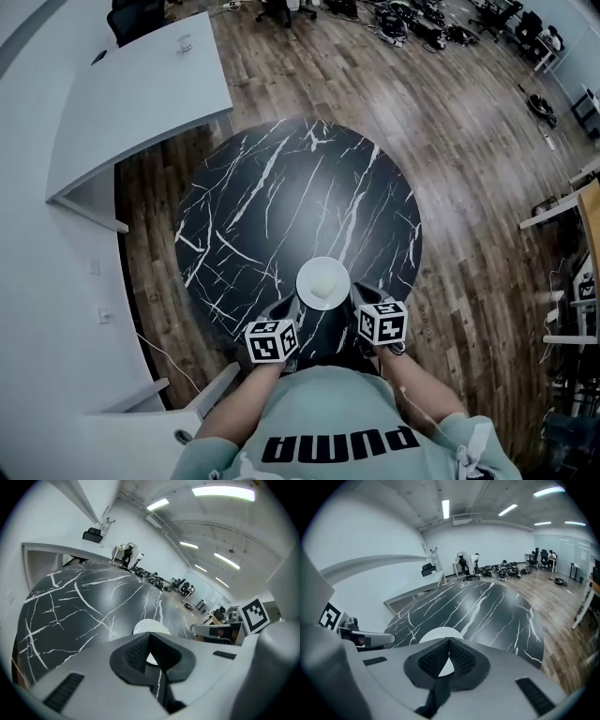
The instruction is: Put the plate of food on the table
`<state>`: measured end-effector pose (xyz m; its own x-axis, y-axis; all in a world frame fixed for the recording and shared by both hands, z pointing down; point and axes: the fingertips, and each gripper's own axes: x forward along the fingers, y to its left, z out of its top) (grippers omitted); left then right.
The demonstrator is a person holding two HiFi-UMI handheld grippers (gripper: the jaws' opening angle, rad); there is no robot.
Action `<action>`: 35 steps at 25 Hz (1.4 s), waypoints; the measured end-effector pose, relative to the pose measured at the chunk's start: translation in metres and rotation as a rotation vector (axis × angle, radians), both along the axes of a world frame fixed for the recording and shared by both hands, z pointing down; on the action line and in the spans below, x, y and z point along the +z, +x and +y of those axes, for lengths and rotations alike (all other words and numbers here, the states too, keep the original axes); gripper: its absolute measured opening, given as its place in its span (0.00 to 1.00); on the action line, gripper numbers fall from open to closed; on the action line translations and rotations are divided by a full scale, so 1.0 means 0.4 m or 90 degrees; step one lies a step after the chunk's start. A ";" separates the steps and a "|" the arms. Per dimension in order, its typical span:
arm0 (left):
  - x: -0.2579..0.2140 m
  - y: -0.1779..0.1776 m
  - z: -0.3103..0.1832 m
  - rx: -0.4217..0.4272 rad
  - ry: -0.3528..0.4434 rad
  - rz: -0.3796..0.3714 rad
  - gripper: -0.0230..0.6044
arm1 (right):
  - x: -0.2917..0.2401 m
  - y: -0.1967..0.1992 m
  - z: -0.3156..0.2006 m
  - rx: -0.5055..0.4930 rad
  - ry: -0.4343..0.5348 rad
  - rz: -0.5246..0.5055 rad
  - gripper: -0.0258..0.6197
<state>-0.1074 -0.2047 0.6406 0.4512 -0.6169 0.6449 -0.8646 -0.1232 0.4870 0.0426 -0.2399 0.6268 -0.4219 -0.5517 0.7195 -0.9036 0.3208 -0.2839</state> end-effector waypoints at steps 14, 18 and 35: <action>-0.262 0.028 0.141 0.091 0.199 0.019 0.05 | -0.247 -0.060 0.206 -0.053 0.121 0.012 0.05; -0.290 0.035 0.183 0.079 0.218 0.018 0.05 | -0.277 -0.060 0.246 -0.078 0.151 0.028 0.05; -0.409 0.316 0.514 0.060 0.257 -0.084 0.05 | -0.377 0.182 0.529 -0.100 0.266 -0.037 0.05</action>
<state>0.0189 0.0007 0.4769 0.4478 -0.7911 0.4167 -0.8920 -0.3628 0.2698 0.1155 -0.0283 0.4759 -0.5568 -0.7157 0.4217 -0.8212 0.5505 -0.1502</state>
